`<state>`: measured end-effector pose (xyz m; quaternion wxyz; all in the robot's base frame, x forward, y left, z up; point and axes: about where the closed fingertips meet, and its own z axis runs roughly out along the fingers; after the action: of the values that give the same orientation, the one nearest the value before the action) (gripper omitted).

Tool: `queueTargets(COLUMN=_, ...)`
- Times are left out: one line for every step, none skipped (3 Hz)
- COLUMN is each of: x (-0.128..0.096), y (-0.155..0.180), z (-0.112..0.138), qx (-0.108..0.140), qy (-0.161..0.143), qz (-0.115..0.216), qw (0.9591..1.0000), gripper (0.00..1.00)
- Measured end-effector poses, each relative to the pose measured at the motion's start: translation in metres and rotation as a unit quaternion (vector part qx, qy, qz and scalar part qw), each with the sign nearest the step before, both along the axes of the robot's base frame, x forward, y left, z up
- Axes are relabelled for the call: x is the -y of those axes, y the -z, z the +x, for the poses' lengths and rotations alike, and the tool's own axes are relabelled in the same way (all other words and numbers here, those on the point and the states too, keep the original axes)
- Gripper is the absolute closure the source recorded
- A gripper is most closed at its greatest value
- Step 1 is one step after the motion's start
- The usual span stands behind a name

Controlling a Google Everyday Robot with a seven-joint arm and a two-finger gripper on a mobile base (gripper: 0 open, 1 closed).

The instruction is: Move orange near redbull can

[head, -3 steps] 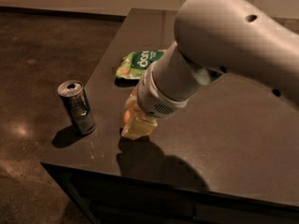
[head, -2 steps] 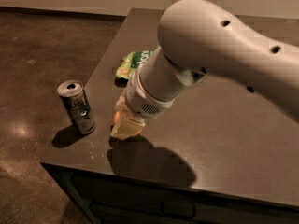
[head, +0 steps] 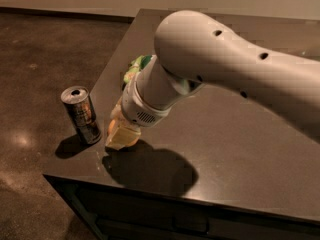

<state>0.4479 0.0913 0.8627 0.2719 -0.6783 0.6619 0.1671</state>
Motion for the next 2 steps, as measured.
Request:
queueTargets(x=-0.0070, y=0.0007, z=0.0015, qx=0.007, qy=-0.005, qz=0.015, qw=0.9999, gripper=0.61)
queueTargets(x=-0.0104, y=0.0022, z=0.0020, qx=0.013, qy=-0.010, qz=0.026, qw=0.9995, gripper=0.37)
